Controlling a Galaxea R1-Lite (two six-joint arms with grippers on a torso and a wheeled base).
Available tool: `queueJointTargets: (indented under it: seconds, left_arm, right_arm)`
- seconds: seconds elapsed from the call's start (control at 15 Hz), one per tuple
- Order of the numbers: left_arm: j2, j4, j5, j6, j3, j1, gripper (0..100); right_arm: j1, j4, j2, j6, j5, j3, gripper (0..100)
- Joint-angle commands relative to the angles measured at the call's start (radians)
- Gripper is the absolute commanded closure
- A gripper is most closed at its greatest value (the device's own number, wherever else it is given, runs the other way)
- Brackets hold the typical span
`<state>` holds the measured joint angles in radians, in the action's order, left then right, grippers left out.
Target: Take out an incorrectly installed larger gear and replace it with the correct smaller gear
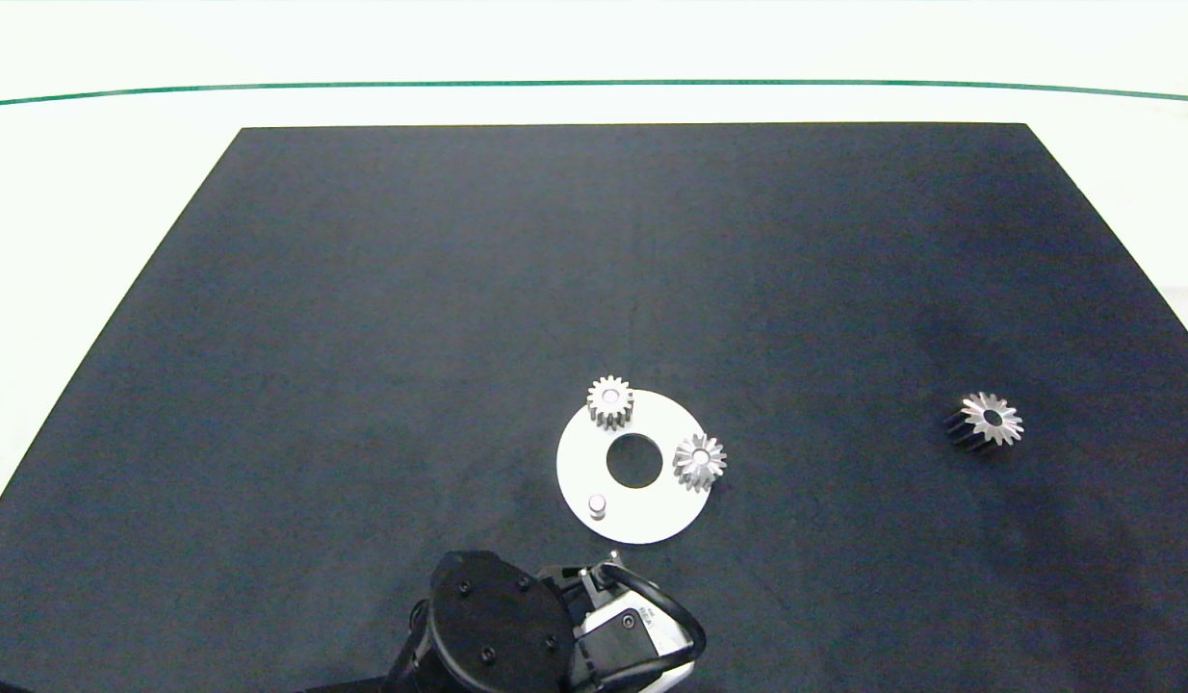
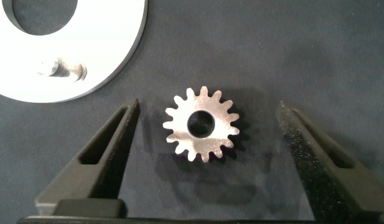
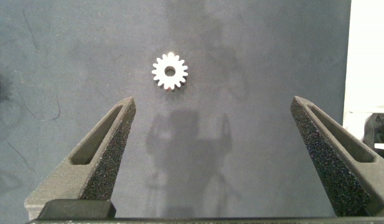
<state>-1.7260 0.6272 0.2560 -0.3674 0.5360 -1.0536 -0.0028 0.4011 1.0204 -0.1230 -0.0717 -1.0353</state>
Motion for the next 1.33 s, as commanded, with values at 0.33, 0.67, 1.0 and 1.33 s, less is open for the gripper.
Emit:
queueJointTargets:
  seconds: [0.33, 0.67, 1.0, 1.33]
  left_arm:
    - [-0.011, 0.005, 0.002, -0.002, 0.001, 0.006, 26]
    - [-0.020, 0.005, 0.002, -0.007, 0.001, 0.020, 37]
    - [-0.018, 0.003, 0.002, -0.010, 0.001, 0.027, 46]
    - [-0.020, 0.003, 0.002, -0.011, -0.001, 0.027, 56]
  right_arm:
    - [0.000, 0.002, 0.000, -0.001, 0.001, 0.000, 0]
    - [0.000, 0.002, 0.000, -0.001, 0.001, 0.000, 0]
    - [0.000, 0.002, 0.000, -0.001, 0.006, 0.000, 0]
    - [-0.002, 0.002, 0.001, -0.001, 0.006, 0.000, 0]
